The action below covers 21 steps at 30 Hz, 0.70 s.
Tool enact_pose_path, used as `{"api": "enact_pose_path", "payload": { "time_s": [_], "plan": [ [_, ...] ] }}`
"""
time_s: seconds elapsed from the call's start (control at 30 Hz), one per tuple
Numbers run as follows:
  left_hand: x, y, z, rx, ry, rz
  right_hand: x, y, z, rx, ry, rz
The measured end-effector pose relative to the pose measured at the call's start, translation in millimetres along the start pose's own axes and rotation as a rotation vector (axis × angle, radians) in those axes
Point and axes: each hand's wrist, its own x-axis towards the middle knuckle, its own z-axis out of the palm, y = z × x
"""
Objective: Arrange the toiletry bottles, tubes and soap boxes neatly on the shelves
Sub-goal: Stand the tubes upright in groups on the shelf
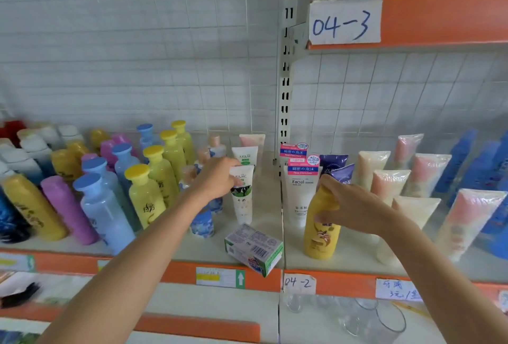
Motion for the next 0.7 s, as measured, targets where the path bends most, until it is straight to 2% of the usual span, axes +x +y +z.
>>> {"api": "enact_pose_path", "payload": {
  "time_s": [0.4, 0.6, 0.7],
  "plan": [
    [-4.0, 8.7, -1.5, 0.026, -0.062, -0.014, -0.6, -1.1, -3.0, -0.009, -0.020, -0.071],
    [-11.9, 8.6, 3.5, 0.068, 0.050, 0.046, -9.7, -5.7, 4.3, -0.140, 0.072, -0.155],
    [-15.6, 11.4, 3.2, 0.079, 0.155, 0.089, -7.6, -6.1, 4.9, -0.162, 0.080, -0.178]
  ]
}}
